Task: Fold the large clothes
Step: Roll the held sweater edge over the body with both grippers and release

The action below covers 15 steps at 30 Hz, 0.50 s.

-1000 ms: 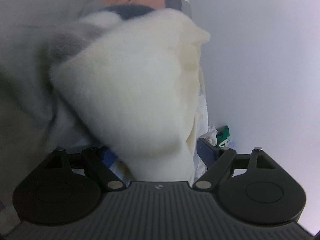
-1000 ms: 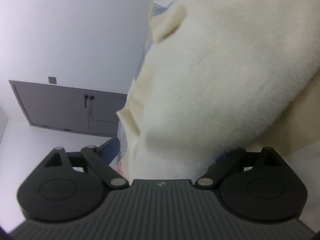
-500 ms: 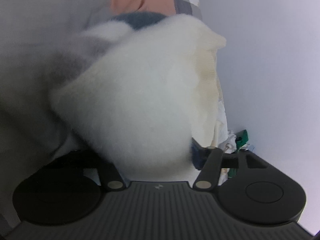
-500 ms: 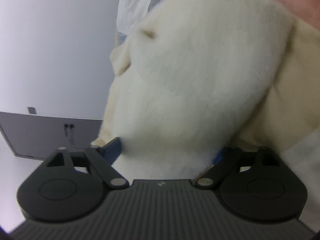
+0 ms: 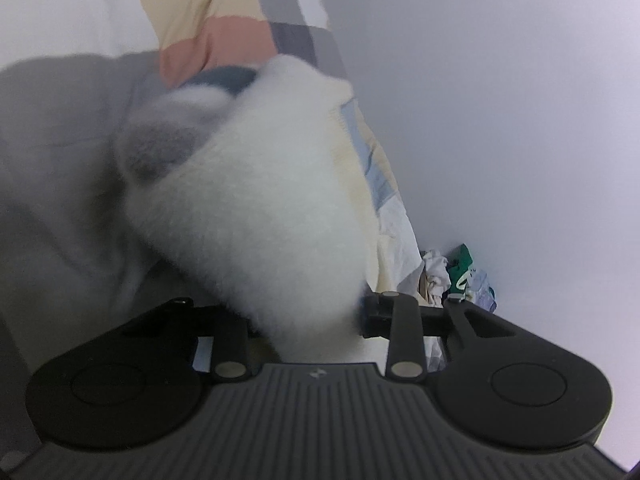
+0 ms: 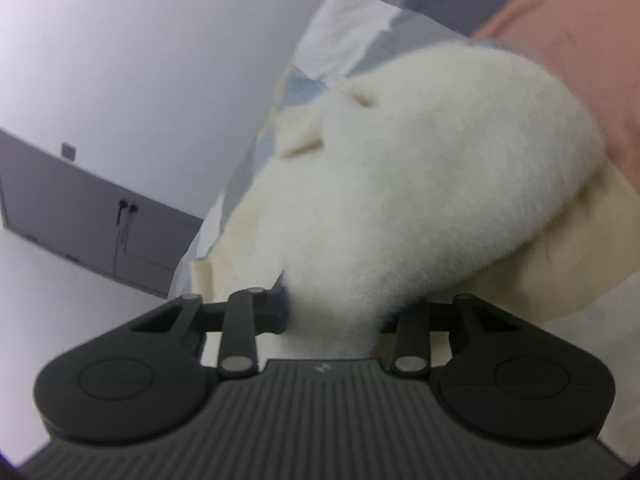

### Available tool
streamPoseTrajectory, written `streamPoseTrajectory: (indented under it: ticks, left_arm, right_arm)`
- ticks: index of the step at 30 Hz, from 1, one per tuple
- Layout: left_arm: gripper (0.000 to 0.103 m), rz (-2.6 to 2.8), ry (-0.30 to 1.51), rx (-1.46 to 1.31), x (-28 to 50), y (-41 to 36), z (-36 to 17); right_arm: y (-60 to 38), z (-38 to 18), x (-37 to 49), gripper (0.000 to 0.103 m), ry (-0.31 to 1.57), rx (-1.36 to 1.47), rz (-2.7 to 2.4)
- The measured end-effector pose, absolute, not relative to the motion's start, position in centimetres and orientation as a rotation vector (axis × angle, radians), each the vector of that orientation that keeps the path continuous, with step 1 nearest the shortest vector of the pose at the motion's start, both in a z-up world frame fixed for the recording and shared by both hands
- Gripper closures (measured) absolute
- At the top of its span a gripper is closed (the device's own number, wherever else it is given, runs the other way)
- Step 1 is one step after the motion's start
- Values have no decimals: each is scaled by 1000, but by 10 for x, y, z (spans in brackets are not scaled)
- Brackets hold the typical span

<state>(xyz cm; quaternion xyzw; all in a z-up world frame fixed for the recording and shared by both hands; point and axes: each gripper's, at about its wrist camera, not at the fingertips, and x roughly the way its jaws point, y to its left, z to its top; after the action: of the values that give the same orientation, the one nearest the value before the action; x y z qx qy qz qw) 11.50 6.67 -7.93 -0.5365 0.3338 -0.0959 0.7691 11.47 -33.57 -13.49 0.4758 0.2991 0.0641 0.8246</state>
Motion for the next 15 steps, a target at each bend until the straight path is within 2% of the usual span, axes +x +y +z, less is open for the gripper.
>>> streamPoseTrajectory:
  ticks: [15]
  left_arm:
    - [65,-284,663,-1155,23,80,-24]
  right_arm:
    - [-331,-71,43,66,567,867,209]
